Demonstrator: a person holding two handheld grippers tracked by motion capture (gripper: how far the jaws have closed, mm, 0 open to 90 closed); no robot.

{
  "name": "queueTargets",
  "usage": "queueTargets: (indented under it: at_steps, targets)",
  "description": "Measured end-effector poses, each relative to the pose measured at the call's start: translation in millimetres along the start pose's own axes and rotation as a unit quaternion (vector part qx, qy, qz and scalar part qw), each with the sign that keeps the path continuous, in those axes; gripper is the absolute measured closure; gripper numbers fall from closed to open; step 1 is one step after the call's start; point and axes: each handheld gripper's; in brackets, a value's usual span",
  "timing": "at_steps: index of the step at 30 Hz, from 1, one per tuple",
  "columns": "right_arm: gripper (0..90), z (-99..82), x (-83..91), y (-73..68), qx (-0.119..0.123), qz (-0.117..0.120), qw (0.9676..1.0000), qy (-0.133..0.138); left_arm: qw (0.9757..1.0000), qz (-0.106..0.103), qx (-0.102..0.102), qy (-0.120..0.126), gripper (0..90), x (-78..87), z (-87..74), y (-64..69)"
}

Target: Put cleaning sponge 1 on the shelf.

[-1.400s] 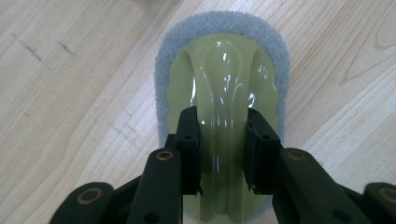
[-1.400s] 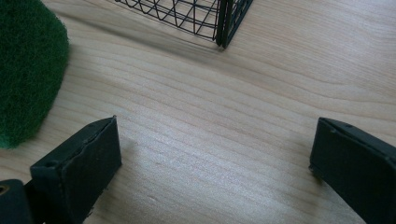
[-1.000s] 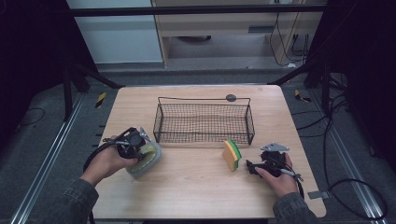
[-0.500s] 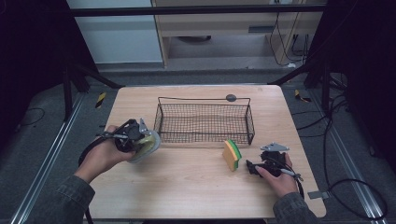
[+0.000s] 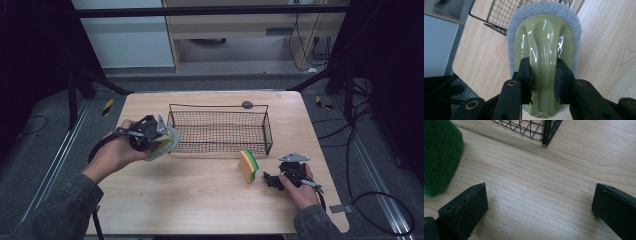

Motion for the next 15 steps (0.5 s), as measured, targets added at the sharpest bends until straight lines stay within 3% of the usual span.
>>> queueTargets:
  at_steps: [5,9,15]
  targets:
    - [0.5,3.3,-3.1,1.0,-0.004,-0.004,1.0000,0.002,0.9996,0.004,-0.011,0.024,70.4,5.1,1.8,-9.4]
    - [0.6,5.6,-5.3,2.3,-0.009,-0.010,0.9999,0.003,0.9993,0.020,-0.020,0.026,70.4,1.4,4.5,-16.2]
    - [0.8,3.4,-2.7,3.7,-0.009,-0.014,0.9999,0.003,0.9982,0.055,-0.012,0.019,70.4,-0.8,8.2,-20.5]
Point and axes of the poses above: each handheld gripper's, and its own axes: x roughly backward along the jaws, z roughly out of its top, y roughly to its right, and after that the axes turned 11 degrees about -x, right-handed
